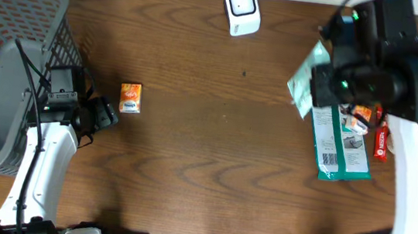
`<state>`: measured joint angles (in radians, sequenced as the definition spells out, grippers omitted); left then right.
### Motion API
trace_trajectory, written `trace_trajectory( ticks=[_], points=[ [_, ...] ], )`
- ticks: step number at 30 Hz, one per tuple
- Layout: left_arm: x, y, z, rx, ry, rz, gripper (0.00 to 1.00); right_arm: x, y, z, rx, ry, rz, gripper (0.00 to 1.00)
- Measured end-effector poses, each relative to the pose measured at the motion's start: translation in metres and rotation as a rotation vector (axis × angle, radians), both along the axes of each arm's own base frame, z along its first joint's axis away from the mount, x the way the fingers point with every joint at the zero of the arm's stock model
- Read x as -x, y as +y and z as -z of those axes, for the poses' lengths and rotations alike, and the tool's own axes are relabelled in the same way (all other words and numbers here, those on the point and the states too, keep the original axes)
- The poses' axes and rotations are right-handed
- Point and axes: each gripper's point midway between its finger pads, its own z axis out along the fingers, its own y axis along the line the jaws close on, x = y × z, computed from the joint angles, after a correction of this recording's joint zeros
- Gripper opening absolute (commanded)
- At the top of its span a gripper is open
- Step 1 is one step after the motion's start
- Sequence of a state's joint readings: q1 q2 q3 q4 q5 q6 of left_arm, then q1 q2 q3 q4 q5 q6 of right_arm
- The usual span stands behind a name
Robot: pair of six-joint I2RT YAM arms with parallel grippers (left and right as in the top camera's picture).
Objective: Scan the item barcode
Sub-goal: 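Carry the light-blue wipes packet up to the white scanner with the right gripper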
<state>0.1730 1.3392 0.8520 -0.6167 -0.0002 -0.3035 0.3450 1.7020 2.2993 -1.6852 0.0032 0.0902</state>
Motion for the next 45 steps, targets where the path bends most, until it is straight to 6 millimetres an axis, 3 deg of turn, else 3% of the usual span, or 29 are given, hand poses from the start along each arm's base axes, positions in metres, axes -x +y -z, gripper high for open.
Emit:
trace_trajectory(
  ticks=[6,8,11,18,23,29,36,45],
  points=[
    [0.000,0.000,0.000,-0.001,-0.001,0.000,0.86,-0.066,0.037,0.005,0.229,-0.194,-0.049,0.01],
    [0.000,0.000,0.000,0.000,0.000,0.000,0.86,-0.098,0.057,0.011,0.313,-0.285,-0.055,0.01],
    [0.000,0.000,0.000,0.000,-0.001,0.000,0.86,-0.143,0.087,0.028,0.466,-0.402,-0.071,0.01],
    [-0.001,0.000,0.000,-0.001,-0.002,0.000,0.86,-0.227,0.117,0.058,0.712,-0.613,-0.029,0.01],
    [0.000,0.000,0.000,-0.002,-0.001,-0.001,0.86,-0.277,0.139,0.104,0.820,-0.707,-0.044,0.01],
    [-0.001,0.001,0.000,-0.003,-0.001,-0.001,0.86,-0.309,0.156,0.155,0.917,-0.775,-0.087,0.01],
    [-0.001,0.001,0.000,-0.003,-0.001,-0.001,0.86,-0.319,0.146,0.235,1.060,-0.654,-0.215,0.01],
    [-0.001,0.001,0.000,-0.003,-0.001,-0.001,0.86,-0.318,0.146,0.245,1.078,-0.632,-0.245,0.01]
  ],
)
